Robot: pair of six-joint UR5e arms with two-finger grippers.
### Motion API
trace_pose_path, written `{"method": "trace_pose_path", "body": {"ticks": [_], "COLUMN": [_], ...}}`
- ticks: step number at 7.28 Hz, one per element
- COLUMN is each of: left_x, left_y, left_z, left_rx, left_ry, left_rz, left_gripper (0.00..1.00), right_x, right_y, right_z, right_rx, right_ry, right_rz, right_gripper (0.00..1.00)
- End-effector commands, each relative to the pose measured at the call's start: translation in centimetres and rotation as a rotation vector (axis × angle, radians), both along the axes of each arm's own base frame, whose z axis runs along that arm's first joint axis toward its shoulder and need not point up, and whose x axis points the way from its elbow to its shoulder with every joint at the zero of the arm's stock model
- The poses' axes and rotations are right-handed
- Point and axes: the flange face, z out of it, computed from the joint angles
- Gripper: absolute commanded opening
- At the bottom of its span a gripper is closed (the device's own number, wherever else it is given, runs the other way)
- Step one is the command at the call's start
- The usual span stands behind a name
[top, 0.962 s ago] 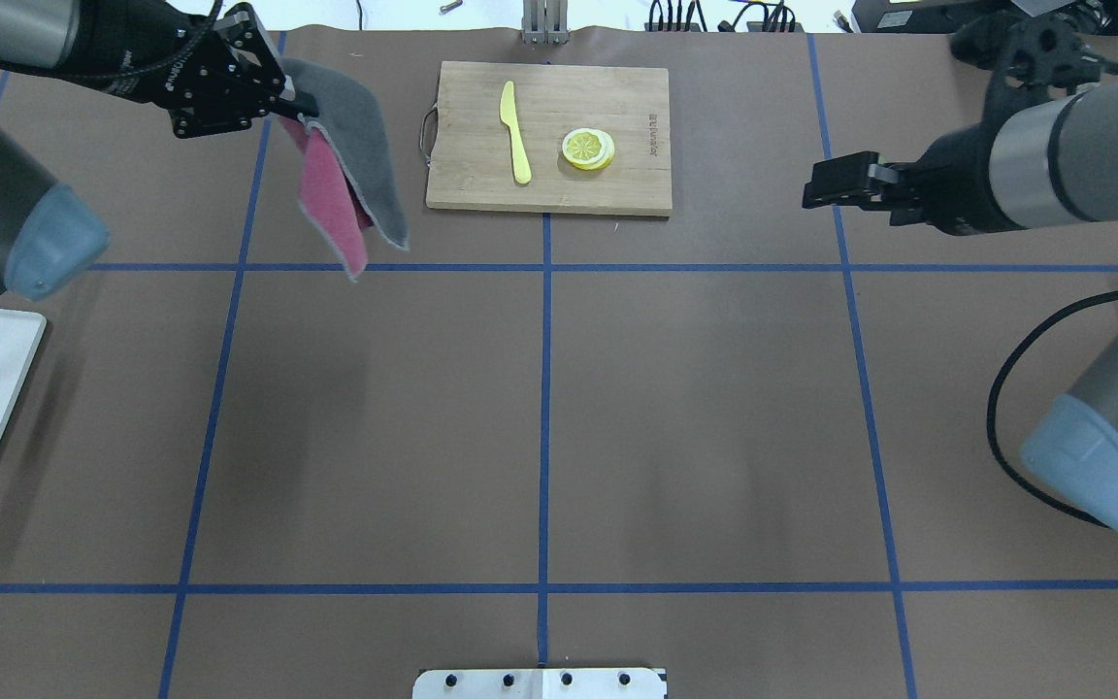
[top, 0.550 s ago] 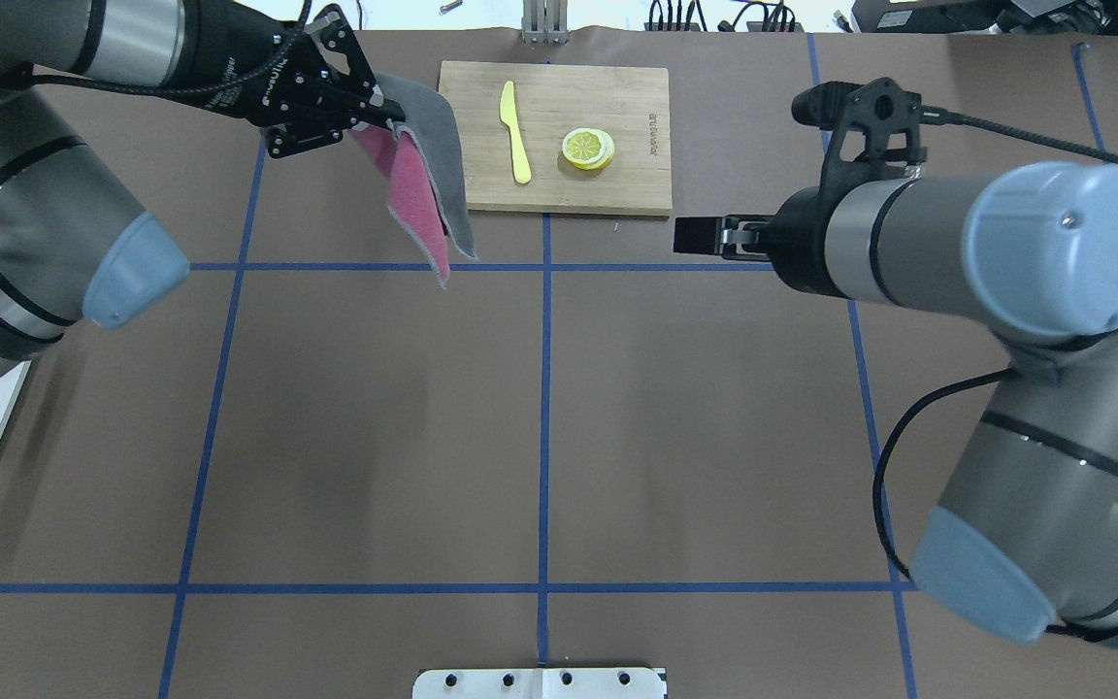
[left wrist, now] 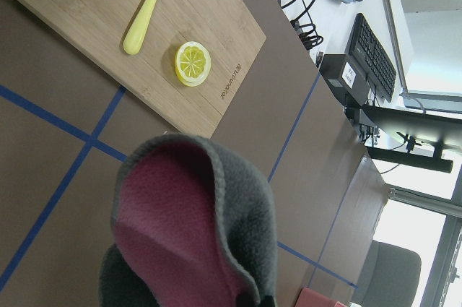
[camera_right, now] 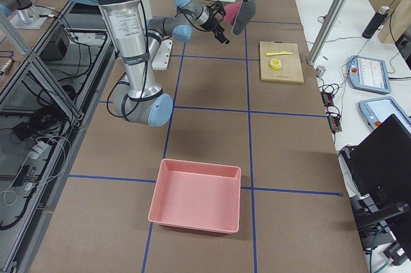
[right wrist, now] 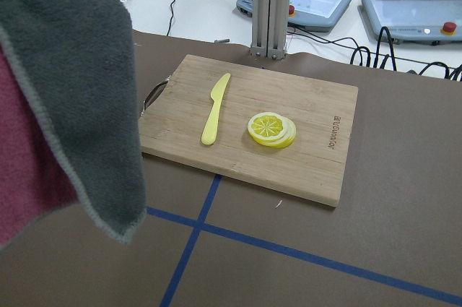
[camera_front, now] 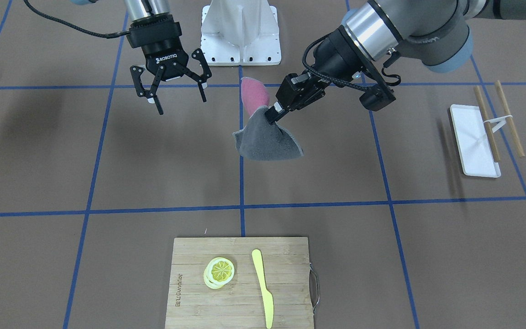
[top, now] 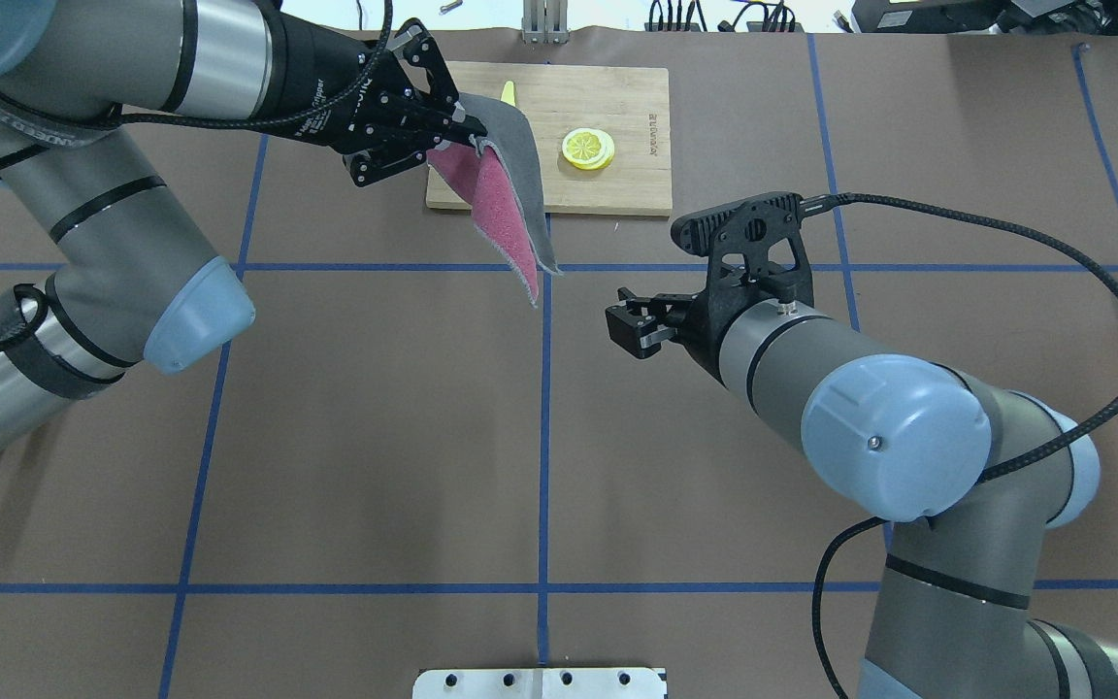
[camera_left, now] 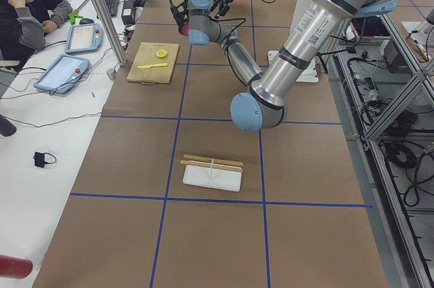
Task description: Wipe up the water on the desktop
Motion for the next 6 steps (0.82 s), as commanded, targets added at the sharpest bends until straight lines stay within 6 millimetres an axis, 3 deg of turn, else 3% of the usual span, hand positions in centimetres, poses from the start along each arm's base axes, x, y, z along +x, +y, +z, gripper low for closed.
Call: {"method": "trace_pose_path", "body": {"ticks": [1,6], "left_x": [0.7,0.0], "left_y": [1.0,2.8], "left_z": [-1.1,-3.6], "left_rx": [-0.012,-0.042], "left_ry": [0.026,0.076], "left_rz": [-0.011,-0.002], "left_gripper": [0.0,0.0], "right_x": [-2.3,-3.5], "right_y": [1.5,2.4], "right_z": [-1.7,-2.8], "right_rx": [0.057,0.051], "right_ry": [0.058,0.017], "right_rz": [0.029,0.034], "right_gripper": [0.99,0.99]}}
